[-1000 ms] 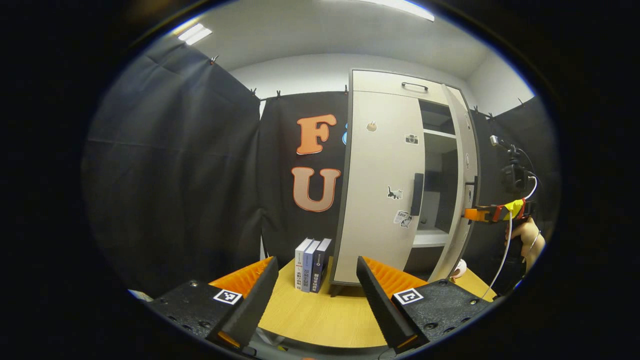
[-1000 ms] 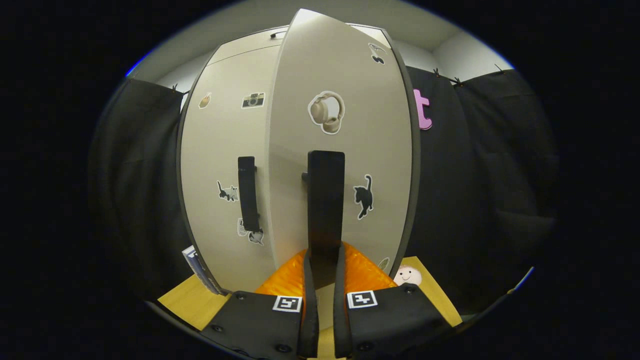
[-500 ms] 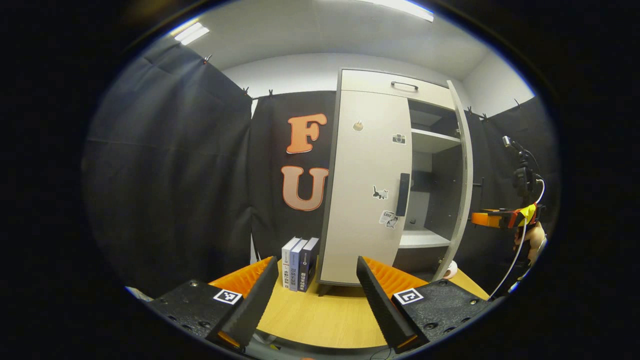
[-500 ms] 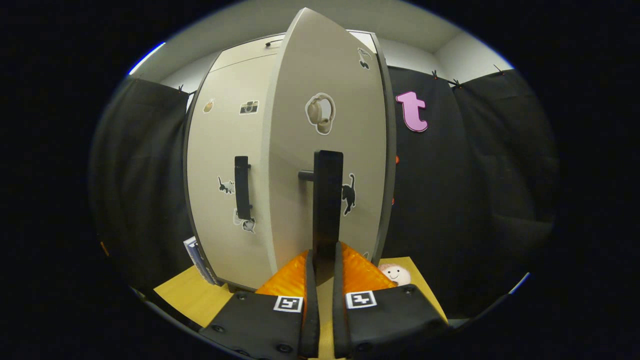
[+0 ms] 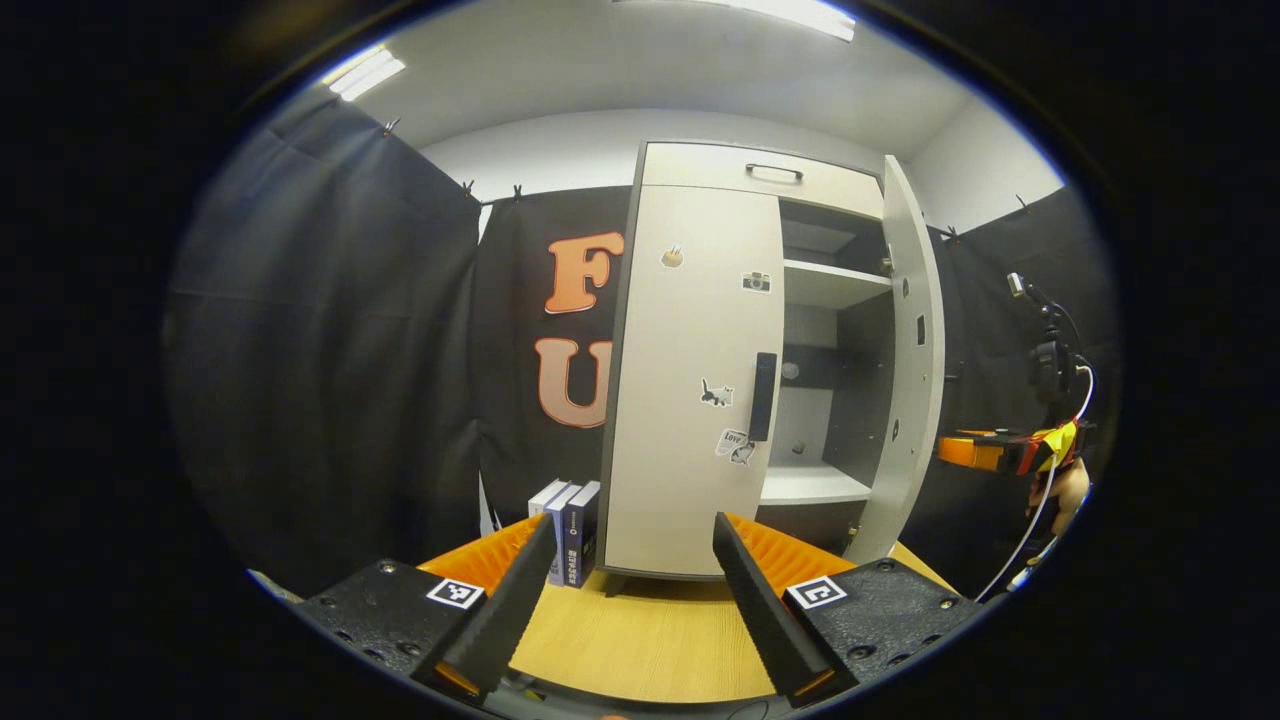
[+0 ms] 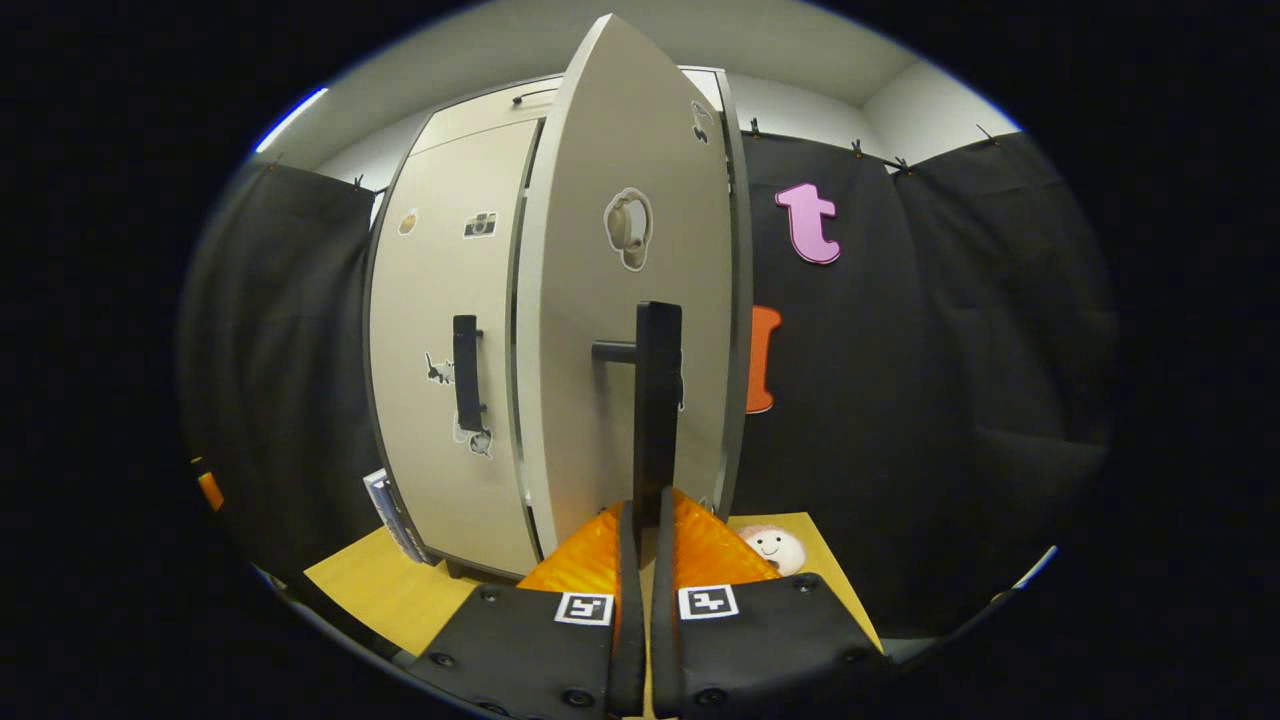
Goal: Open the right door of the double-door shoe cabinet with the right hand, and open the left door with the left hand.
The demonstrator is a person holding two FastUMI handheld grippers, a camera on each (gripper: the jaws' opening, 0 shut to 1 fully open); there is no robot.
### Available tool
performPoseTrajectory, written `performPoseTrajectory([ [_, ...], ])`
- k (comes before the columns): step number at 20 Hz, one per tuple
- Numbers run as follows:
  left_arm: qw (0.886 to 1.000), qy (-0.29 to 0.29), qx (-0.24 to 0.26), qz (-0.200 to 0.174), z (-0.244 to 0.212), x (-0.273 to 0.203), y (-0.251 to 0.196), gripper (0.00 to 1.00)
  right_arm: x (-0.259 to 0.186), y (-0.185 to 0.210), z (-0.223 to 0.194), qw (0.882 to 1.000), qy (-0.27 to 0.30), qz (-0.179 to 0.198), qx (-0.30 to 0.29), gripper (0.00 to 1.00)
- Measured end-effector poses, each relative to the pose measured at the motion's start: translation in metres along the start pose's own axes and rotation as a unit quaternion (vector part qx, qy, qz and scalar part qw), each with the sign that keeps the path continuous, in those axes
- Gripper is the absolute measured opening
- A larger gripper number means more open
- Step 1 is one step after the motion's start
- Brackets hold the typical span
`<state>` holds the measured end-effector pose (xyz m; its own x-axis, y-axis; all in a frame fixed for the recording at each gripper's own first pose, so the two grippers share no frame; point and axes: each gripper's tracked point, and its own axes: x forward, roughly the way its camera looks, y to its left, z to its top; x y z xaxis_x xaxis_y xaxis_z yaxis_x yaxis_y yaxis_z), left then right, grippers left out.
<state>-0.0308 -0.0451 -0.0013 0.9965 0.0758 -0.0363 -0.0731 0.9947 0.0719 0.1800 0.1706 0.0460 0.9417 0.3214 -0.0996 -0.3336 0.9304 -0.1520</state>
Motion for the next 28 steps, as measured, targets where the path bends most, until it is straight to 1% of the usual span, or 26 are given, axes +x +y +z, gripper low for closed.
performPoseTrajectory([
  [1, 1.0, -0.001, 0.0, 0.0, 0.0, 0.0, -0.003, 0.95, -0.001, -0.002, 0.0, 1.0, 0.001, 0.0, 0.0, 0.11],
  [2, 1.0, 0.0, 0.0, 0.0, 0.0, 0.0, -0.008, 0.92, -0.001, -0.004, -0.001, 1.0, 0.001, 0.001, -0.001, 0.1],
  [3, 1.0, 0.0, 0.001, 0.0, 0.0, 0.0, -0.011, 0.92, -0.001, -0.005, -0.001, 1.0, 0.002, 0.003, -0.002, 0.14],
  [4, 1.0, -0.001, 0.001, 0.001, 0.002, 0.0, -0.014, 0.92, -0.003, -0.007, -0.001, 1.0, 0.001, 0.005, -0.005, 0.1],
  [5, 1.0, -0.003, 0.002, 0.002, 0.002, 0.001, -0.018, 0.92, -0.003, -0.009, -0.001, 1.0, 0.001, 0.007, -0.009, 0.1],
  [6, 1.0, -0.004, 0.003, 0.003, 0.004, 0.001, -0.021, 0.95, -0.003, -0.011, -0.001, 1.0, 0.001, 0.007, -0.012, 0.1],
  [9, 1.0, -0.007, 0.005, 0.006, 0.005, 0.002, -0.031, 0.95, -0.004, -0.013, -0.002, 1.0, 0.003, 0.017, -0.009, 0.11],
  [10, 1.0, -0.008, 0.005, 0.007, 0.006, 0.002, -0.034, 0.92, -0.004, -0.012, -0.002, 1.0, 0.003, 0.022, -0.007, 0.1],
  [11, 1.0, -0.008, 0.004, 0.008, 0.007, 0.003, -0.037, 0.95, -0.005, -0.012, -0.002, 1.0, 0.004, 0.026, -0.006, 0.1],
  [13, 1.0, -0.008, 0.001, 0.012, 0.006, 0.007, -0.043, 0.95, -0.004, -0.014, -0.002, 0.999, 0.004, 0.031, -0.007, 0.1],
  [14, 1.0, -0.008, -0.002, 0.013, 0.006, 0.009, -0.047, 0.92, -0.004, -0.016, -0.002, 0.999, 0.005, 0.032, -0.006, 0.1],
  [15, 1.0, -0.007, -0.004, 0.014, 0.006, 0.011, -0.051, 0.92, -0.005, -0.017, -0.003, 0.999, 0.006, 0.034, -0.004, 0.1],
  [16, 1.0, -0.006, -0.006, 0.014, 0.007, 0.015, -0.055, 0.95, -0.005, -0.017, -0.003, 0.999, 0.007, 0.036, 0.0, 0.1],
  [17, 1.0, -0.005, -0.007, 0.013, 0.006, 0.018, -0.059, 0.92, -0.005, -0.019, -0.003, 0.999, 0.008, 0.038, 0.002, 0.1],
  [18, 1.0, -0.004, -0.007, 0.013, 0.006, 0.022, -0.063, 0.92, -0.005, -0.02, -0.003, 0.999, 0.008, 0.04, 0.003, 0.1],
  [19, 1.0, -0.002, -0.006, 0.011, 0.006, 0.026, -0.067, 0.95, -0.006, -0.022, -0.003, 0.999, 0.008, 0.041, 0.003, 0.1],
  [22, 1.0, -0.001, -0.004, 0.005, 0.008, 0.043, -0.085, 0.95, -0.005, -0.026, -0.003, 0.999, 0.009, 0.049, 0.001, 0.1],
  [23, 1.0, 0.0, -0.002, 0.002, 0.006, 0.05, -0.092, 0.92, -0.005, -0.028, -0.004, 0.999, 0.01, 0.051, 0.002, 0.1],
  [24, 1.0, 0.003, -0.001, -0.003, 0.005, 0.055, -0.1, 0.95, -0.007, -0.03, -0.004, 0.999, 0.011, 0.052, 0.003, 0.1],
  [25, 1.0, 0.004, 0.0, -0.008, 0.004, 0.061, -0.107, 0.95, -0.001, -0.032, -0.003, 0.999, 0.013, 0.05, 0.008, 0.1],
  [26, 1.0, 0.005, -0.001, -0.012, 0.004, 0.067, -0.113, 0.95, -0.006, -0.034, -0.004, 0.999, 0.016, 0.048, 0.009, 0.08],
  [28, 1.0, 0.007, -0.004, -0.02, 0.003, 0.079, -0.126, 0.95, -0.005, -0.038, -0.004, 0.999, 0.016, 0.043, 0.012, 0.08],
])
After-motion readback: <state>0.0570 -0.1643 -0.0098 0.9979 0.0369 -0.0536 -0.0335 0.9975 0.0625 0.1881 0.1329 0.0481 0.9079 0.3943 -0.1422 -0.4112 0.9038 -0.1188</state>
